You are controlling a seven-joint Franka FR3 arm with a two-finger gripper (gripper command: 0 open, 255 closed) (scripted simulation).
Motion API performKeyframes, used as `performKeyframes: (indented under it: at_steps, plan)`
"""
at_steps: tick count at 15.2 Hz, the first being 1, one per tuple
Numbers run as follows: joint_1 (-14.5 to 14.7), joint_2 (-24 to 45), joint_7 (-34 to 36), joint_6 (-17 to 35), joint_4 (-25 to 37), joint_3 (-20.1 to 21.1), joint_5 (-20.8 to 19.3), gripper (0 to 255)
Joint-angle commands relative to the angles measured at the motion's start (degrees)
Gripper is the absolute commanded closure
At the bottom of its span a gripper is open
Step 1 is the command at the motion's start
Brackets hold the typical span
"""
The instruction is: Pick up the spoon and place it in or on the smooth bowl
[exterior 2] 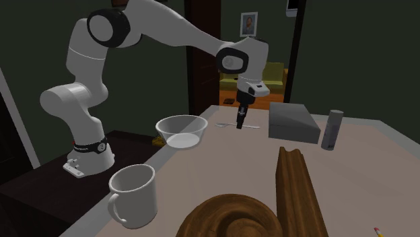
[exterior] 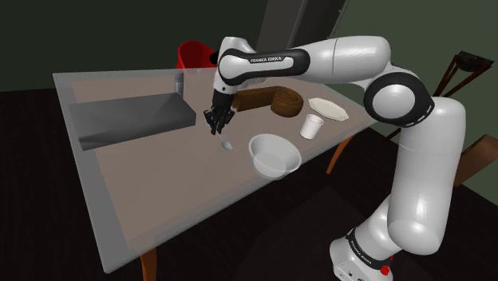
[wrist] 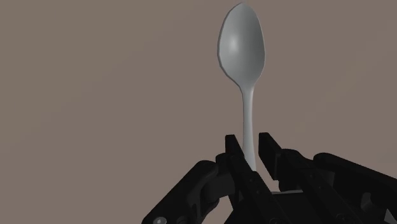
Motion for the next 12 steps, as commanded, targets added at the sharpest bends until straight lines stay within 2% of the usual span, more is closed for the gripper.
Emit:
performKeyframes:
  at_steps: [1, 12]
  plan:
    - [-0.11, -0.52, 0.06, -1.34, 0.81, 0.00, 0.01, 255]
    - [-0.17, -2.38, 1.09, -8.79, 6.47, 0.11, -0.02, 255]
